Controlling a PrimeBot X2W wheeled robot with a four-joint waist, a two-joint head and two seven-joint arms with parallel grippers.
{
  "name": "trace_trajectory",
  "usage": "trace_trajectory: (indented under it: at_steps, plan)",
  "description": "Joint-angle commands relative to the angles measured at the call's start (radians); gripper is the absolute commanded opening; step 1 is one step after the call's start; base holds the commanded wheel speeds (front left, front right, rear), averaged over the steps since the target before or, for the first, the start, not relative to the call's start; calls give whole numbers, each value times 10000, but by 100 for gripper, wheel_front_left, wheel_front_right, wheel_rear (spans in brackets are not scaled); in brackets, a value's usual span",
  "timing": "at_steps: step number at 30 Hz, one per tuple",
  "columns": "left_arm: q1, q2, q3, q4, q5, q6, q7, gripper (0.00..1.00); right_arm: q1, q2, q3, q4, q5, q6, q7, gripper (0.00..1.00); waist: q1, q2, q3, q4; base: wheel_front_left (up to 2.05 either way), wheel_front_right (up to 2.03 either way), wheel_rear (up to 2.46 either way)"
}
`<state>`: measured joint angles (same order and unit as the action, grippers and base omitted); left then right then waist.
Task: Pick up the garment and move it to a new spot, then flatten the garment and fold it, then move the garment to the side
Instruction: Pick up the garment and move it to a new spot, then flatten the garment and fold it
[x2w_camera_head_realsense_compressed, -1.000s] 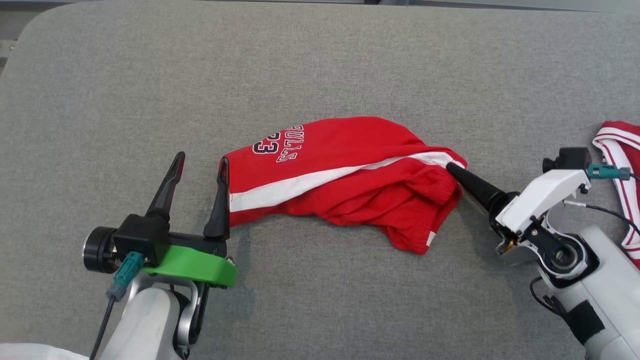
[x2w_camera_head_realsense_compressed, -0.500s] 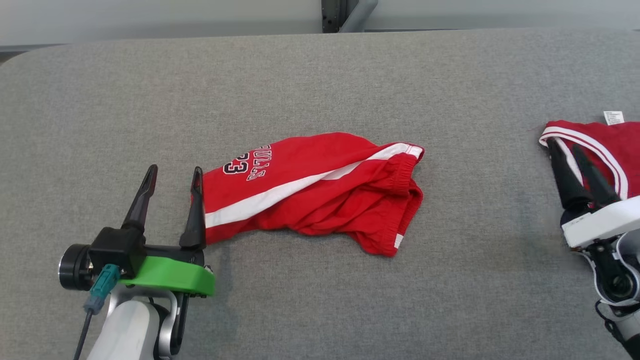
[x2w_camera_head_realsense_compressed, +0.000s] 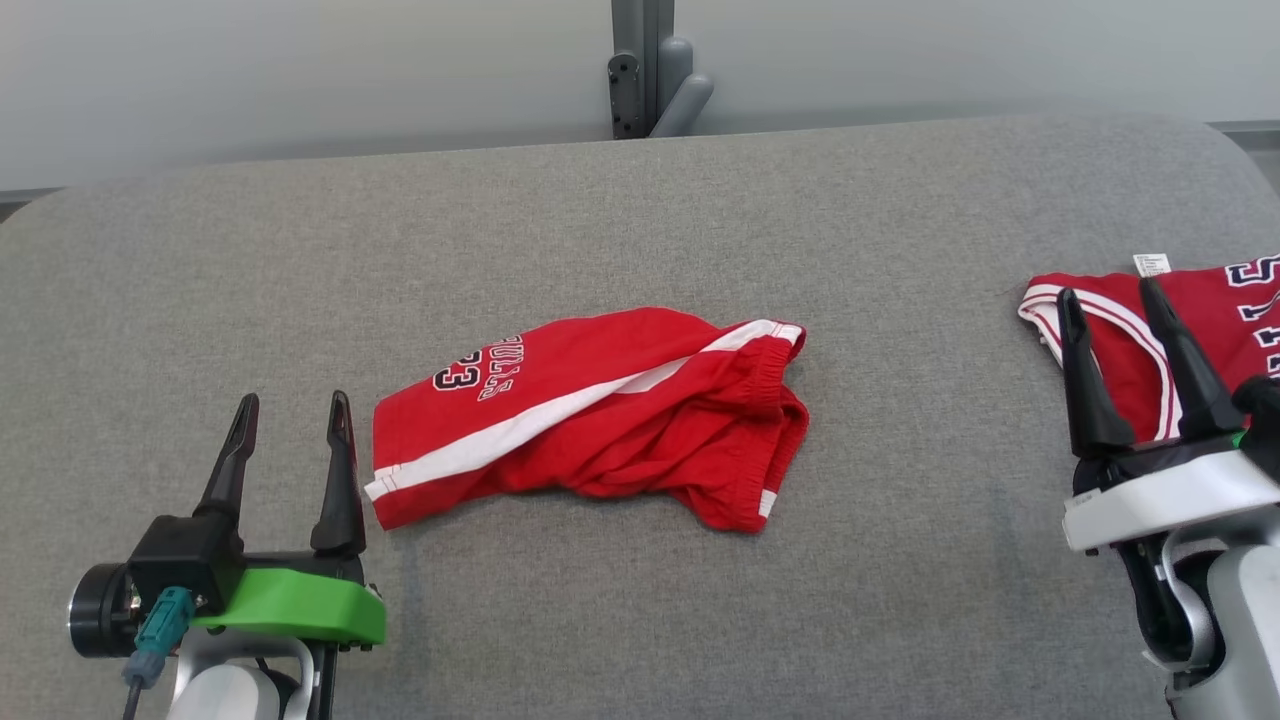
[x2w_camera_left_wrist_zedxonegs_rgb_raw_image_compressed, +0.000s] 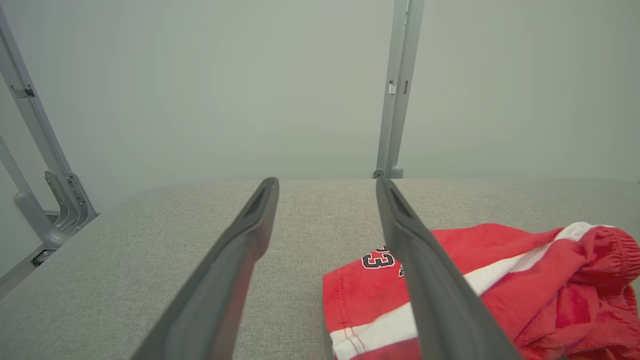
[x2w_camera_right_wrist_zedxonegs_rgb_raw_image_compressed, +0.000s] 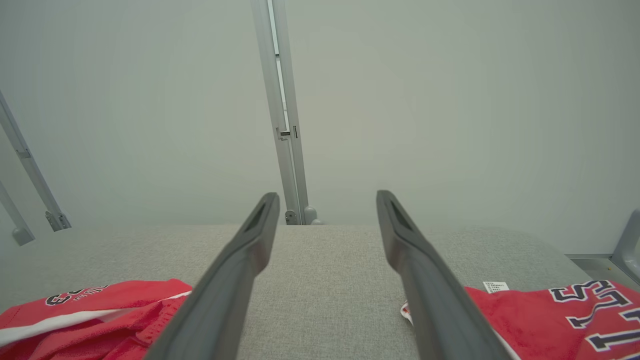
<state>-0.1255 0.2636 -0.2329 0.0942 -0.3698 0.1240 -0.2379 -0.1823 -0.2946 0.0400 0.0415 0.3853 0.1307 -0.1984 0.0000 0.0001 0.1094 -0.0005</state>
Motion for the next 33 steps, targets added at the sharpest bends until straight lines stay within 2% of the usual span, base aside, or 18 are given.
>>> trace_trajectory:
  at_steps: [1, 10, 33]
  plan:
    - [233, 89, 28, -115, -63, 97, 68, 100, 350, 220, -147, -203, -230, -1, 126, 100, 0, -1, -275, -132, 0, 0, 0]
    - [748, 265, -27, -538, -109, 253, 426, 100, 1150, 899, -496, -678, -577, -1, 544, 100, 0, -1, -327, -254, 0, 0, 0]
    - [1333, 443, -180, -640, -294, 375, 717, 100, 1734, 1204, -530, -912, -794, -1, 1018, 100, 0, -1, -914, -258, 0, 0, 0]
